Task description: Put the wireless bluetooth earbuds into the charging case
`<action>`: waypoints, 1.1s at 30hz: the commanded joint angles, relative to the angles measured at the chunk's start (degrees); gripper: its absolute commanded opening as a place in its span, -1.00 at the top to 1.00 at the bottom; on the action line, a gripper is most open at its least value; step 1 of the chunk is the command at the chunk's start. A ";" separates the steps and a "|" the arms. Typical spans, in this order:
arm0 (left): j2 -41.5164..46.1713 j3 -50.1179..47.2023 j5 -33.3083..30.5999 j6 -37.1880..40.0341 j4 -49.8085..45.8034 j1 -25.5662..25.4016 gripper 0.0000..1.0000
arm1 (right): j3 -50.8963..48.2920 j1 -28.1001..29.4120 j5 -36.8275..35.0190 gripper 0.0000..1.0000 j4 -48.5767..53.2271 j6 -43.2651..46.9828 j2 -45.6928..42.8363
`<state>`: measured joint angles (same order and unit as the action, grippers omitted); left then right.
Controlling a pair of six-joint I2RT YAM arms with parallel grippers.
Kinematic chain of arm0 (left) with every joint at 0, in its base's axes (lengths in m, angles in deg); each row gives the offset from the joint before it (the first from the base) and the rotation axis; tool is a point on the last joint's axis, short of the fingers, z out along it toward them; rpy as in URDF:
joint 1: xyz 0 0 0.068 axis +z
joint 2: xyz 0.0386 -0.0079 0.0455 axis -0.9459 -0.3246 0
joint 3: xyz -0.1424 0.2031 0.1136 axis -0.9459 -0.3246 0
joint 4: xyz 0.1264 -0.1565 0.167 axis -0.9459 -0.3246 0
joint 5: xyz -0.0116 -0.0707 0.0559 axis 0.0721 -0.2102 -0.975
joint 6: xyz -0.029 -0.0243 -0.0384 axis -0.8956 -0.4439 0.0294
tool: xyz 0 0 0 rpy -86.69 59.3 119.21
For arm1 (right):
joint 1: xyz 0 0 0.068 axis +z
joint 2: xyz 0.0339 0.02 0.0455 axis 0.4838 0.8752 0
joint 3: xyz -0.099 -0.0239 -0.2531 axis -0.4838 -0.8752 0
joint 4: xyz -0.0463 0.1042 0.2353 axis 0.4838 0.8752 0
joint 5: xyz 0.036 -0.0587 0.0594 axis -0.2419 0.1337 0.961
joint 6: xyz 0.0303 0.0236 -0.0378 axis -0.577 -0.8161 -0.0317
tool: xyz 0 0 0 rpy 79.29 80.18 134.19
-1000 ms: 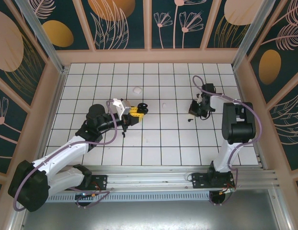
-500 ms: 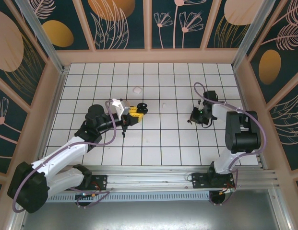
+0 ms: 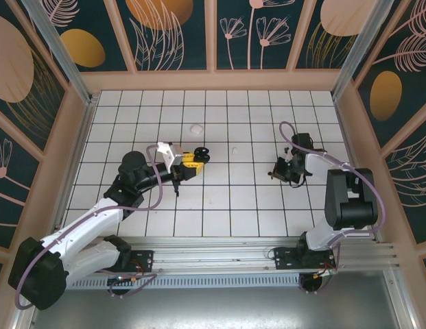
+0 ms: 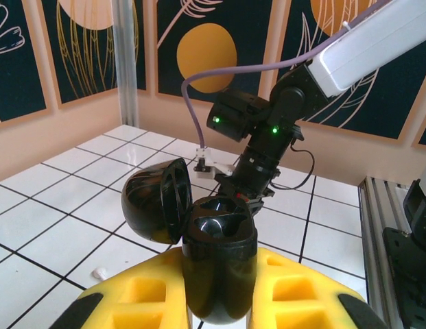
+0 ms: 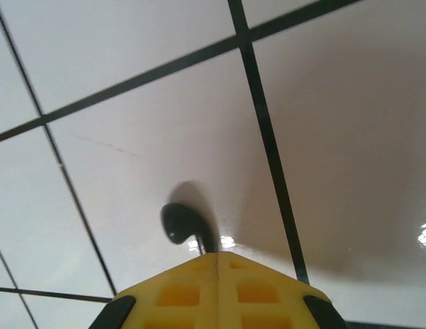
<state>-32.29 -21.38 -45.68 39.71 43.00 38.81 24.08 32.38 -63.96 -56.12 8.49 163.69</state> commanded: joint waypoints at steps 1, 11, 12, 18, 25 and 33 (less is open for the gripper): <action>1.27 -0.74 -0.66 -0.36 -0.46 -0.23 1.00 | 1.16 -0.31 -1.07 1.00 2.62 -0.58 -3.83; -0.42 -0.14 0.61 -1.24 1.15 -0.23 1.00 | 4.49 2.23 -3.84 -0.07 3.76 2.81 -1.75; -0.54 -0.12 0.73 -1.30 1.36 -0.21 1.00 | 4.75 2.50 -4.21 -0.09 3.77 3.01 -0.86; -0.85 0.11 1.08 -1.25 1.27 -0.22 1.00 | 6.40 3.90 -5.55 -0.03 4.07 4.65 2.90; -1.78 0.59 1.01 -1.06 1.25 -0.22 1.00 | 9.53 5.77 -7.71 0.20 5.91 7.16 7.19; -2.80 1.31 0.66 -0.71 0.51 -0.26 1.00 | 10.75 7.17 -9.70 0.35 7.02 7.89 10.23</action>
<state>-34.76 -21.38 -45.44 39.05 42.87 38.81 33.43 38.80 -71.87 -51.64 15.27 172.69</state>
